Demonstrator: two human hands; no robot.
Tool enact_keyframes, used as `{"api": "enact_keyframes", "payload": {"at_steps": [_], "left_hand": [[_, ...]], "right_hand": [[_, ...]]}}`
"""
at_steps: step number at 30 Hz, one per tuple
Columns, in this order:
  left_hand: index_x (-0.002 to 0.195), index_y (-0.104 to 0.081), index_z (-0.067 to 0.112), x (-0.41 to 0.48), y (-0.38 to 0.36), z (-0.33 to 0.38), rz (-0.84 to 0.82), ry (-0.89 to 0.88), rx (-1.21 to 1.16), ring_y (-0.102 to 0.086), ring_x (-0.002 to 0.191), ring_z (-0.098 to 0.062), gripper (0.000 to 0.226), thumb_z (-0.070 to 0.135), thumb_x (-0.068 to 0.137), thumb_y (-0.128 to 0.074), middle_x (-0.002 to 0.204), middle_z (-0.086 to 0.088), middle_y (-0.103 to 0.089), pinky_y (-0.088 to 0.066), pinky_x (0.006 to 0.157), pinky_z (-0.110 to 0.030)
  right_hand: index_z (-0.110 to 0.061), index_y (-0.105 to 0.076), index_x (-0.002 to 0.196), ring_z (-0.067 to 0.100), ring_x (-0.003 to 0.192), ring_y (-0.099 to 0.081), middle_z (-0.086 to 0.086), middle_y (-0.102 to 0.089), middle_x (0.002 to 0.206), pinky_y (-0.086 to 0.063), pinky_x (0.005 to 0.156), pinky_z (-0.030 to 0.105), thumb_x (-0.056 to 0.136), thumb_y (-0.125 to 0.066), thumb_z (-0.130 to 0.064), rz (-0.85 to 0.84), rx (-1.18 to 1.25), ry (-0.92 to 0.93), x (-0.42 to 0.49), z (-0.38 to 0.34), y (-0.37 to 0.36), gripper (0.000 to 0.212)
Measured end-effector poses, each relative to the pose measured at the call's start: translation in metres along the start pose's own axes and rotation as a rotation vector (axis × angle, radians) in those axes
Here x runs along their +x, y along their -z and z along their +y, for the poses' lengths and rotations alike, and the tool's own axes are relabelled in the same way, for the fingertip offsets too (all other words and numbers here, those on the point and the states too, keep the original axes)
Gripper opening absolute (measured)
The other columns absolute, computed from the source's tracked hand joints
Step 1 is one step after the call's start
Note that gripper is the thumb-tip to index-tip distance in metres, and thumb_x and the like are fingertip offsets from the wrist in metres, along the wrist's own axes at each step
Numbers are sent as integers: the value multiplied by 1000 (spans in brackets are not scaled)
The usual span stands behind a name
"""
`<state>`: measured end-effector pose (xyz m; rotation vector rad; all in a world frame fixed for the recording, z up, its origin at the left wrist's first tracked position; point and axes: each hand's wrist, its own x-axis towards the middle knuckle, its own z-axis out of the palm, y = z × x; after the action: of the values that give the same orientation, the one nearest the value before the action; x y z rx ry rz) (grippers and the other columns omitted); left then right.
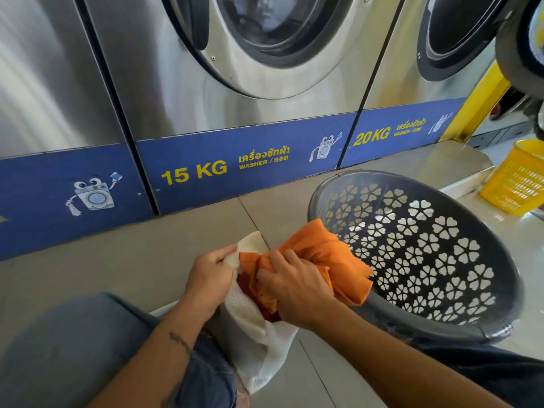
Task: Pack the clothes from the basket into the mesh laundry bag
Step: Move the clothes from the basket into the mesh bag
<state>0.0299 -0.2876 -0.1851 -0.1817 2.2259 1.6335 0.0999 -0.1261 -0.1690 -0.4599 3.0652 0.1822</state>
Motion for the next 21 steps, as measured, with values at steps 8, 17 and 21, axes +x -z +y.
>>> {"api": "enact_keyframes", "payload": {"at_steps": [8,17,21], "left_hand": [[130,-62,28,-4,-6,3,-35,-95,79,-58,114,-20,48,7,87,-54,132,1,-62,-50,99,-41],[130,-62,31,-4,-11,8,21,-69,134,-61,104,-29,46,9,89,-57,137,-5,-57,-57,86,-42],[131,-61,29,-8,-15,9,33,-78,162,-61,106,-30,46,9,90,-57,137,-5,-58,-55,89,-46]], "right_hand": [[-26,-37,141,31,116,-47,8,-44,136,-55,86,42,72,-78,-40,-67,120,-38,6,-7,-2,82],[-41,-19,155,42,139,-35,16,-29,157,-41,109,59,75,-73,-38,65,456,-592,-36,74,38,96],[-35,-45,140,21,96,-67,2,-63,117,-60,74,35,90,-73,-29,-76,1019,-724,-40,89,33,58]]}}
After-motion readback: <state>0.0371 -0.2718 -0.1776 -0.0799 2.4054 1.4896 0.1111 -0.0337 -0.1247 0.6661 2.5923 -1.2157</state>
